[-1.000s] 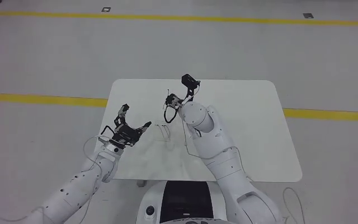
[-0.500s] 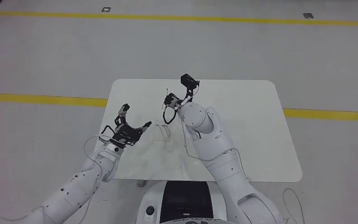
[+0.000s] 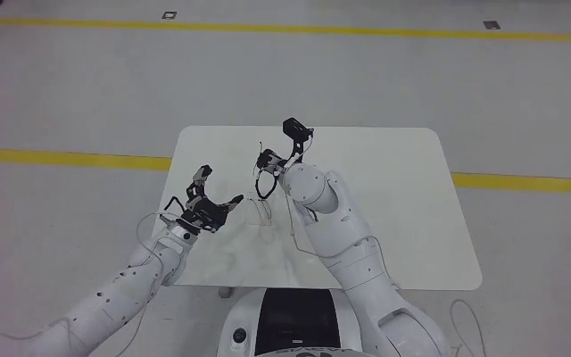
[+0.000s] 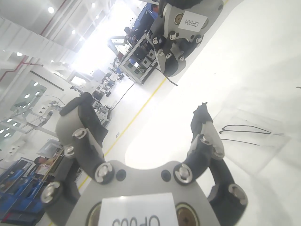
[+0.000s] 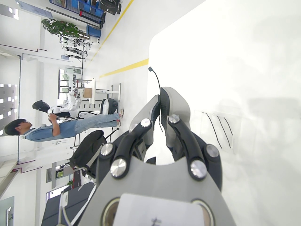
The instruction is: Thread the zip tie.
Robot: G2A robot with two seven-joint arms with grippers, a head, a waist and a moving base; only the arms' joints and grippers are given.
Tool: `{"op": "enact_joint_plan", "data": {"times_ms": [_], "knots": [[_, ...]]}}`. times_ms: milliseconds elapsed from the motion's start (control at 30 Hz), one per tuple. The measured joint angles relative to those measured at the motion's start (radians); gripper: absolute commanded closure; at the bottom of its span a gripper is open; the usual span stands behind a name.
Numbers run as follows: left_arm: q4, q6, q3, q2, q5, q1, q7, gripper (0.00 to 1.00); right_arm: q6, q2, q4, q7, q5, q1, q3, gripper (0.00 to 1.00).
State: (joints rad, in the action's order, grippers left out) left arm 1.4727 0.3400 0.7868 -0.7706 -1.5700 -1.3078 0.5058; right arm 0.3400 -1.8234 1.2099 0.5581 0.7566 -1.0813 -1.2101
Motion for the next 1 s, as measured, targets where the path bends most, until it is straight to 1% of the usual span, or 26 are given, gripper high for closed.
{"op": "enact_joint_plan", "data": {"times_ms": [133,233,300,367,400,600,700,833,1000], "knots": [[0.001,-0.006,-0.006,-0.003,0.0,0.009,-0.01,0.0,-0.013,0.001,0.001,-0.022,-0.013,-0.012,0.009,1.0],[-0.006,0.0,-0.031,-0.003,0.0,0.031,-0.021,0.0,-0.009,-0.001,-0.007,-0.035,-0.045,-0.007,0.021,1.0],[-0.009,0.0,-0.056,-0.003,0.0,0.052,-0.03,0.0,-0.011,-0.004,-0.018,-0.038,-0.065,0.001,0.035,1.0],[-0.009,0.0,-0.074,-0.005,0.0,0.07,-0.04,0.0,-0.012,-0.003,-0.029,-0.054,-0.044,0.01,0.051,1.0],[-0.009,0.0,-0.076,-0.006,0.0,0.074,-0.042,0.0,-0.011,-0.003,-0.03,-0.06,-0.037,0.011,0.053,1.0],[-0.01,0.0,-0.076,-0.006,0.0,0.074,-0.043,0.0,-0.01,-0.003,-0.029,-0.06,-0.038,0.01,0.052,1.0],[-0.009,-0.004,-0.077,-0.009,0.0,0.077,-0.047,0.0,-0.018,-0.002,-0.023,-0.075,-0.066,-0.004,0.052,1.0],[-0.008,-0.002,-0.087,-0.016,0.0,0.08,-0.039,0.0,-0.009,-0.004,-0.025,-0.093,-0.116,-0.005,0.055,1.0],[-0.011,0.0,-0.089,-0.017,0.0,0.082,-0.037,0.0,-0.005,-0.004,-0.025,-0.104,-0.122,-0.004,0.053,1.0]]}}
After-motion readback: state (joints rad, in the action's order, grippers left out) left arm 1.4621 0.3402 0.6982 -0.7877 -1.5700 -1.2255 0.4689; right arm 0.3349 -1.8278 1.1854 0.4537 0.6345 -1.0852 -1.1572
